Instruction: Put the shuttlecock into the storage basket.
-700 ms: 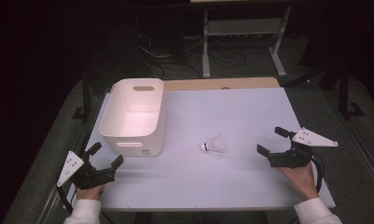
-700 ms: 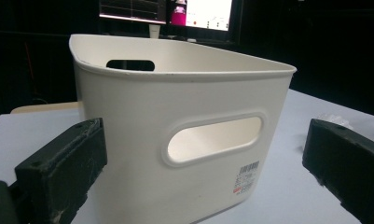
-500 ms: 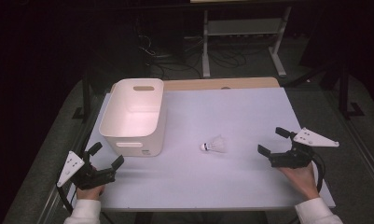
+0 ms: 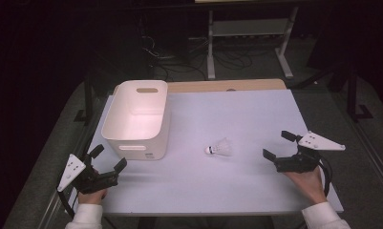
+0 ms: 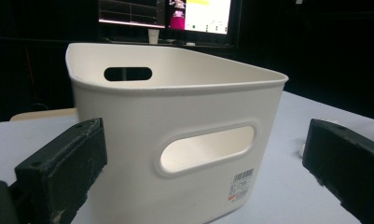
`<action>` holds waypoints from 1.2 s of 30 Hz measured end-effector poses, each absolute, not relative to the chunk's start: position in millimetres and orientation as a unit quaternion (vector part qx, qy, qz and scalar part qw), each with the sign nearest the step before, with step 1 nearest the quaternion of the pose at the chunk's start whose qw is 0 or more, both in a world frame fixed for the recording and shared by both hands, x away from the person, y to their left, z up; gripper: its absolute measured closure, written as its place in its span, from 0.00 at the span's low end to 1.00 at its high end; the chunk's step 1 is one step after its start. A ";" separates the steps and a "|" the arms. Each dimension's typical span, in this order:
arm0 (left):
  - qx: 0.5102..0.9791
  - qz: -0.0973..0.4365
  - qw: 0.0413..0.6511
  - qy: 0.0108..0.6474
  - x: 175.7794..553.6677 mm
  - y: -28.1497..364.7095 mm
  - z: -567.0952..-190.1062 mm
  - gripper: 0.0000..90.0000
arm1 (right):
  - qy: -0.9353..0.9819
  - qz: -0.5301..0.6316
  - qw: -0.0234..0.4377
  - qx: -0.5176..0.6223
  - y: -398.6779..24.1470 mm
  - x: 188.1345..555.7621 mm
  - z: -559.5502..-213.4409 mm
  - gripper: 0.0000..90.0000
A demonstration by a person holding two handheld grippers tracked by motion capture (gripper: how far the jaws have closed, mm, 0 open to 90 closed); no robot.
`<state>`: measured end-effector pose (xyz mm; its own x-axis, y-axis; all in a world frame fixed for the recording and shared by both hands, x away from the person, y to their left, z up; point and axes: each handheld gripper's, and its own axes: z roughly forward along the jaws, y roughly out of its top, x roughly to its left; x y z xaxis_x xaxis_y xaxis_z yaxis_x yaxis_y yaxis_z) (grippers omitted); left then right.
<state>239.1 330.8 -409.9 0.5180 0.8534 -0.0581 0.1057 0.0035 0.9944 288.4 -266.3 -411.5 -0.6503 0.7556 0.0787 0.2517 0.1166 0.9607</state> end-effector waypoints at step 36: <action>0.674 0.308 0.589 0.323 259.6 315.6 -354.0 0.00 | 0.719 0.562 0.208 0.352 -265.7 286.9 -412.9 0.00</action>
